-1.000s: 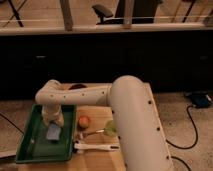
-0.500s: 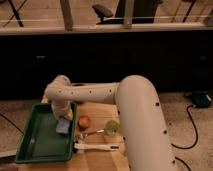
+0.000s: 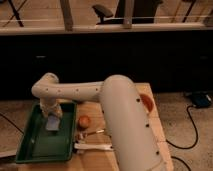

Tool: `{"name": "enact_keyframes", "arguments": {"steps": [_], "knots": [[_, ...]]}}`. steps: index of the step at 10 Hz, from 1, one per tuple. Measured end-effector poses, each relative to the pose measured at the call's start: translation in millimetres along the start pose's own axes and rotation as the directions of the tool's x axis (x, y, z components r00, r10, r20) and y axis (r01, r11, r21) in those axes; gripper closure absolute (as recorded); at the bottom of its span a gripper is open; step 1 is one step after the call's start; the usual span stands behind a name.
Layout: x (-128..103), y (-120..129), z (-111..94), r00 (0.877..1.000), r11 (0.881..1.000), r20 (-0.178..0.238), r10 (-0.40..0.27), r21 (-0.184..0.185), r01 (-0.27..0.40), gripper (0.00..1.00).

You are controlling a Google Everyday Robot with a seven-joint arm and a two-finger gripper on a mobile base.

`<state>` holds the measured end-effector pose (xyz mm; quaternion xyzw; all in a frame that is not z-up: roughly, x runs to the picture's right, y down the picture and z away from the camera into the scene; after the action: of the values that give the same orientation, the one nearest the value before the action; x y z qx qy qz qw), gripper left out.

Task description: Wipe tray with sponge

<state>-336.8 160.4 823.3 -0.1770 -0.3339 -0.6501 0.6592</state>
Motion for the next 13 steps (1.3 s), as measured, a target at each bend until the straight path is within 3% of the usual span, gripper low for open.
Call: {"name": "enact_keyframes", "arguments": {"steps": [3,4,6,8,10,13], "knots": [[-16.2,-9.4,-0.3,0.998,0.998,0.023,-0.055,0.016,0.055,1.0],[-39.7,7.3,0.4,0.997,0.999,0.066,-0.039,0.011,0.038,1.0],[-53.5,36.4,-2.9,0.998,1.0,0.069,0.013,-0.002,-0.013,1.0],[-42.2,50.5,-4.7,0.997,0.998,0.047,0.054,-0.012,-0.054,1.0],[-15.9,62.7,-6.3,0.996,0.996,0.021,0.088,-0.018,-0.087,1.0],[17.8,56.9,-6.0,0.998,0.998,-0.003,0.069,-0.008,-0.069,1.0]]}}
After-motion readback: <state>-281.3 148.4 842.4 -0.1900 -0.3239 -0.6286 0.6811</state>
